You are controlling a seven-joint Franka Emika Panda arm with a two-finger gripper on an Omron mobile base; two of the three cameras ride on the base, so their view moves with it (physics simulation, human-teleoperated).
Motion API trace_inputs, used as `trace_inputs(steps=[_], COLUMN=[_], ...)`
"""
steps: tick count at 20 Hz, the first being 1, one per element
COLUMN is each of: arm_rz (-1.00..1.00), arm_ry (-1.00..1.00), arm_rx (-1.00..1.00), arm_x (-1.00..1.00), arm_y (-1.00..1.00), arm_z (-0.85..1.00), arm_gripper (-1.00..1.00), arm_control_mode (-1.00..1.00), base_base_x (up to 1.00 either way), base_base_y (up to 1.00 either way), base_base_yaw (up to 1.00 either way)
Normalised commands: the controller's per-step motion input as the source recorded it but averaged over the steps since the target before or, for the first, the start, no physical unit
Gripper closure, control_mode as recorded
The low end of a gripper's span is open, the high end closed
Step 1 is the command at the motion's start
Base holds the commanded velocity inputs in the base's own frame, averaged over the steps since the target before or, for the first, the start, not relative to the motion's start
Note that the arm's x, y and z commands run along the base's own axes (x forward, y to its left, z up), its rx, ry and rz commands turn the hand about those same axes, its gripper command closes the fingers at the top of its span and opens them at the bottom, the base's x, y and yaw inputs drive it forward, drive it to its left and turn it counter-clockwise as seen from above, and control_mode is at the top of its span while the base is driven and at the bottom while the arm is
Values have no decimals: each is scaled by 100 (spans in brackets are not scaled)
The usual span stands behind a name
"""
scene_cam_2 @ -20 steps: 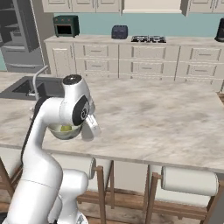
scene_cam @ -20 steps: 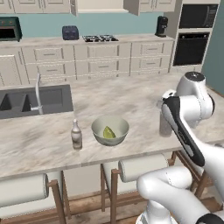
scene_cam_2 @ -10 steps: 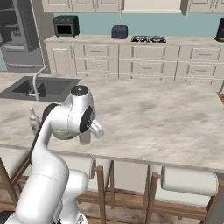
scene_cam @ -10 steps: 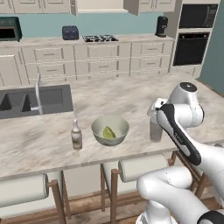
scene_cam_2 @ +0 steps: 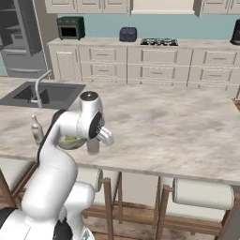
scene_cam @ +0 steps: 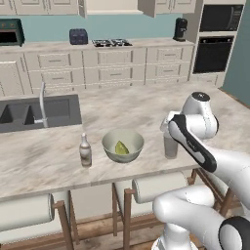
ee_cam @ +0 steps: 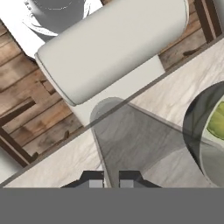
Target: There is a bowl on the dining counter. Grab a lemon wedge from the fridge and place it in the bowl. Then get the liquor bottle and glass cup from the cabinet and place them next to the bowl.
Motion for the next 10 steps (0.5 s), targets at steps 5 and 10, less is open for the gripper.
trace_inputs(steps=[5,10], arm_rz=[3,2], arm_ry=[1,0], arm_rx=[0,1], arm_x=[24,20], arm_y=[0,0], arm_z=[-14,-13], arm_gripper=[100,100], arm_control_mode=[-100,-100], base_base_x=[0,0], base_base_y=[0,0], base_base_yaw=[0,0])
